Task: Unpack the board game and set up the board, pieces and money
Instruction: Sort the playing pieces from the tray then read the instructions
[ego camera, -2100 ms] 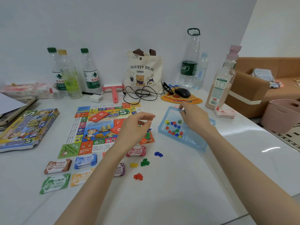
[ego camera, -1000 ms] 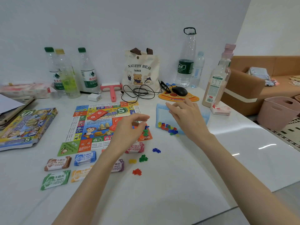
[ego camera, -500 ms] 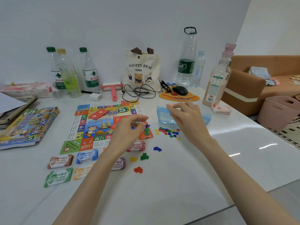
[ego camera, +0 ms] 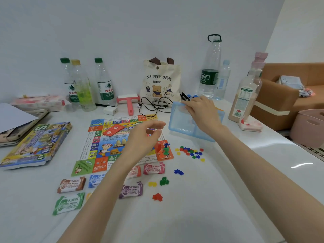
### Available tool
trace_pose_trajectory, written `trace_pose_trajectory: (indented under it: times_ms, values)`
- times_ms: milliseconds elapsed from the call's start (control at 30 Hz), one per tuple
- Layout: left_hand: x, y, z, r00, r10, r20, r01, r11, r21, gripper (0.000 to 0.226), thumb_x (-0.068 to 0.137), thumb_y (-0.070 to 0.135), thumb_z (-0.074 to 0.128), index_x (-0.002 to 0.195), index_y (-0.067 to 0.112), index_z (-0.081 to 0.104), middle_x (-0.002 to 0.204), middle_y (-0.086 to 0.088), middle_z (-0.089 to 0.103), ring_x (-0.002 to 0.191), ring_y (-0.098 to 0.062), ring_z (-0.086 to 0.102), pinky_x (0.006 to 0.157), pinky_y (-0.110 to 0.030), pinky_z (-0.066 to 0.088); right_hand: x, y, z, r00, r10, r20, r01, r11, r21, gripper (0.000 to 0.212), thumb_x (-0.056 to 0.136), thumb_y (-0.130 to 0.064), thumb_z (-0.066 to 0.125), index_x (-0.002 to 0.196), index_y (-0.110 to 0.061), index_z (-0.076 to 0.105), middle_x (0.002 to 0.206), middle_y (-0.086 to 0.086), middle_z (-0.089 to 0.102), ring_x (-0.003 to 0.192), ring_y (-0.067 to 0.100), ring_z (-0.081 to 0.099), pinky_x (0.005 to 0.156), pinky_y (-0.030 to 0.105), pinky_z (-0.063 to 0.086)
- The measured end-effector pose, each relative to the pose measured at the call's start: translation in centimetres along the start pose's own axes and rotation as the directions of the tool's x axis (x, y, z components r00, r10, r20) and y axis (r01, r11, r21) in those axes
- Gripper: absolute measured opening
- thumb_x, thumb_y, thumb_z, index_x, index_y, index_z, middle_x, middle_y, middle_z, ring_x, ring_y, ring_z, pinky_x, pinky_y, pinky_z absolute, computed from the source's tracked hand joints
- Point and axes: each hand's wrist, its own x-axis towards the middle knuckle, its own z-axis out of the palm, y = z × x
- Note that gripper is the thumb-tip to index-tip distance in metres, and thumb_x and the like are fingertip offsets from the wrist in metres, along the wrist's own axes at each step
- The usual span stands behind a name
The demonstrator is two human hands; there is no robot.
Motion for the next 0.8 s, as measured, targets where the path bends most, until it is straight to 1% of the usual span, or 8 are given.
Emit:
trace_pose_trajectory:
  times_ms: [33, 133, 200, 300, 433, 633, 733, 800]
  values:
    - [0.4, 0.0, -0.1, 1.0, 0.0, -0.003, 0.0, 1.0, 0.004, 0.025, 0.094, 0.012, 0.056, 0.105, 0.031, 0.067, 0.101, 0.02, 0.065, 0.094, 0.0, 0.059, 0.078, -0.014, 0.046, 0.7, 0.0, 0.3, 0.999, 0.021, 0.041, -0.021, 1.0, -0.006, 0.03, 0.102, -0.025, 0.043, 0.123, -0.021, 0.065, 0.106, 0.007, 0.068, 0.1, 0.032, 0.051, 0.079, 0.039, 0.035]
    - [1.4, 0.1, -0.4, 1.0, 0.012, -0.003, -0.011, 0.999, 0.038, 0.025, 0.094, 0.013, 0.056, 0.107, 0.032, 0.067, 0.1, 0.022, 0.065, 0.091, 0.004, 0.057, 0.071, -0.004, 0.042, 2.3, 0.2, 1.4, 0.988, 0.066, 0.143, -0.068, 0.998, 0.007, 0.033, 0.103, -0.027, 0.039, 0.127, -0.024, 0.061, 0.113, 0.007, 0.066, 0.108, 0.032, 0.051, 0.083, 0.04, 0.036]
    - [2.1, 0.0, -0.5, 1.0, 0.018, 0.002, -0.018, 0.998, 0.052, 0.025, 0.094, 0.015, 0.056, 0.106, 0.033, 0.066, 0.099, 0.024, 0.064, 0.09, 0.006, 0.056, 0.068, -0.004, 0.041, 2.9, 0.4, 2.4, 0.976, 0.08, 0.204, -0.079, 0.997, -0.014, 0.033, 0.104, -0.027, 0.037, 0.124, -0.023, 0.062, 0.111, 0.009, 0.065, 0.107, 0.033, 0.052, 0.08, 0.039, 0.036]
    - [2.9, -0.1, -0.7, 1.0, 0.023, 0.007, -0.023, 0.997, 0.076, 0.024, 0.094, 0.017, 0.055, 0.107, 0.035, 0.066, 0.098, 0.026, 0.063, 0.089, 0.009, 0.055, 0.065, -0.003, 0.041, 3.3, 0.8, 3.8, 0.953, 0.129, 0.273, -0.121, 0.992, -0.047, 0.033, 0.104, -0.026, 0.034, 0.117, -0.019, 0.063, 0.104, 0.011, 0.066, 0.099, 0.032, 0.057, 0.072, 0.035, 0.034]
    - [3.7, -0.5, -0.7, 1.0, 0.025, 0.007, -0.026, 0.996, 0.084, 0.024, 0.094, 0.016, 0.056, 0.107, 0.034, 0.066, 0.097, 0.026, 0.063, 0.088, 0.009, 0.055, 0.065, 0.003, 0.039, 3.5, 1.3, 5.4, 0.924, 0.192, 0.33, -0.172, 0.981, -0.089, 0.029, 0.102, -0.019, 0.038, 0.114, -0.018, 0.064, 0.106, 0.012, 0.065, 0.097, 0.033, 0.06, 0.067, 0.032, 0.035]
    - [4.2, -0.9, -0.3, 1.0, 0.017, 0.012, -0.018, 0.996, 0.091, 0.024, 0.094, 0.016, 0.057, 0.104, 0.035, 0.067, 0.097, 0.026, 0.064, 0.084, 0.01, 0.055, 0.065, 0.002, 0.039, 3.2, 1.5, 6.9, 0.897, 0.205, 0.392, -0.185, 0.979, -0.088, 0.028, 0.094, -0.01, 0.049, 0.11, -0.017, 0.071, 0.106, 0.009, 0.068, 0.096, 0.029, 0.061, 0.063, 0.031, 0.039]
    - [4.1, -1.0, -0.1, 1.0, 0.014, 0.017, -0.015, 0.996, 0.084, 0.025, 0.094, 0.015, 0.057, 0.106, 0.034, 0.067, 0.1, 0.023, 0.065, 0.089, 0.007, 0.056, 0.067, 0.002, 0.04, 3.2, 1.4, 7.0, 0.896, 0.21, 0.392, -0.203, 0.977, -0.06, 0.026, 0.094, -0.012, 0.051, 0.111, -0.019, 0.07, 0.11, 0.006, 0.069, 0.098, 0.026, 0.062, 0.067, 0.031, 0.044]
    - [4.0, -0.9, 0.0, 1.0, 0.011, 0.015, -0.013, 0.996, 0.093, 0.025, 0.094, 0.016, 0.057, 0.107, 0.034, 0.067, 0.101, 0.023, 0.065, 0.09, 0.007, 0.056, 0.065, 0.003, 0.039, 3.0, 1.3, 6.3, 0.907, 0.217, 0.362, -0.231, 0.973, -0.003, 0.024, 0.095, -0.017, 0.053, 0.114, -0.021, 0.068, 0.111, 0.003, 0.069, 0.1, 0.022, 0.062, 0.072, 0.031, 0.047]
